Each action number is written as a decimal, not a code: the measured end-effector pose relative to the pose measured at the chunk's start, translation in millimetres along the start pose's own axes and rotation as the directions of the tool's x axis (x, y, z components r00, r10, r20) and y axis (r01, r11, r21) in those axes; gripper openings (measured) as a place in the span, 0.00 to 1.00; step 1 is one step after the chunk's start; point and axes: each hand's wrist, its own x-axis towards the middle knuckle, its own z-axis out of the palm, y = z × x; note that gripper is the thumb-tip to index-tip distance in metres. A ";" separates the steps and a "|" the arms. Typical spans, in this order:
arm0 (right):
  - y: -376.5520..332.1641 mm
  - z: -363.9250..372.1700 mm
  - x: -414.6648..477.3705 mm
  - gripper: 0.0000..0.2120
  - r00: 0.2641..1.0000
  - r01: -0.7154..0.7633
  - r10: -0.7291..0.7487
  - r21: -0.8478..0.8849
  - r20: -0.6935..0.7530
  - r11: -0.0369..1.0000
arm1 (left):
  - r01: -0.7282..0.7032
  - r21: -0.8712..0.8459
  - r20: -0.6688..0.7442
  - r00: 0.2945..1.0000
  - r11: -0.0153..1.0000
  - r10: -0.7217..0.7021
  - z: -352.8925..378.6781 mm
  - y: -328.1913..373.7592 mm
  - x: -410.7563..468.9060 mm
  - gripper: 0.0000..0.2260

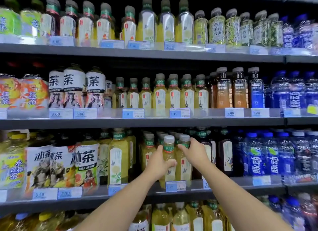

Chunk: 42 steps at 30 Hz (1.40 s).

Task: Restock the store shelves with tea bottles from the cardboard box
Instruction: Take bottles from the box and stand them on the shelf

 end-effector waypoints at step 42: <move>173.5 190.1 -421.8 0.11 0.796 -0.041 0.246 -0.357 0.553 0.933 | -0.195 0.655 0.434 0.888 0.730 -0.152 118.5 -236.6 -379.7 0.11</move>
